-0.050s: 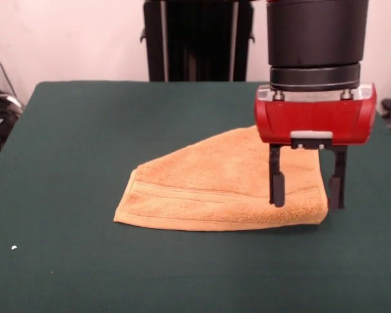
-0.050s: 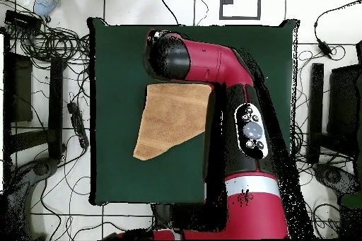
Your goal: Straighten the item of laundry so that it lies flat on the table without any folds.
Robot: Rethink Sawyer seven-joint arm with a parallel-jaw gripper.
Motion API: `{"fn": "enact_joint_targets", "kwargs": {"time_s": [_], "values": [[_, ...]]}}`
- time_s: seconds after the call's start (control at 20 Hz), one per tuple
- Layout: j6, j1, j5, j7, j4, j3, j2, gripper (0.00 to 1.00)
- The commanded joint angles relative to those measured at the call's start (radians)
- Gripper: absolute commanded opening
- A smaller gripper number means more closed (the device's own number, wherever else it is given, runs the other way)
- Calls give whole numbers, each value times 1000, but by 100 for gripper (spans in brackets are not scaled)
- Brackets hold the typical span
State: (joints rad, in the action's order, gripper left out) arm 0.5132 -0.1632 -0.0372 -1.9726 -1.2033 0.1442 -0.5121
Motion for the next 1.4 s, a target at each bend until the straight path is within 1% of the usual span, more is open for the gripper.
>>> {"fn": "enact_joint_targets", "kwargs": {"time_s": [0.05,0.45,0.8,1.4], "values": [[-29,0,-45,23,-153,117,83,100],[-62,-5,-41,-23,-216,119,72,100],[-84,9,-23,-81,-280,101,37,100],[-105,26,6,-131,-321,90,24,100]]}}
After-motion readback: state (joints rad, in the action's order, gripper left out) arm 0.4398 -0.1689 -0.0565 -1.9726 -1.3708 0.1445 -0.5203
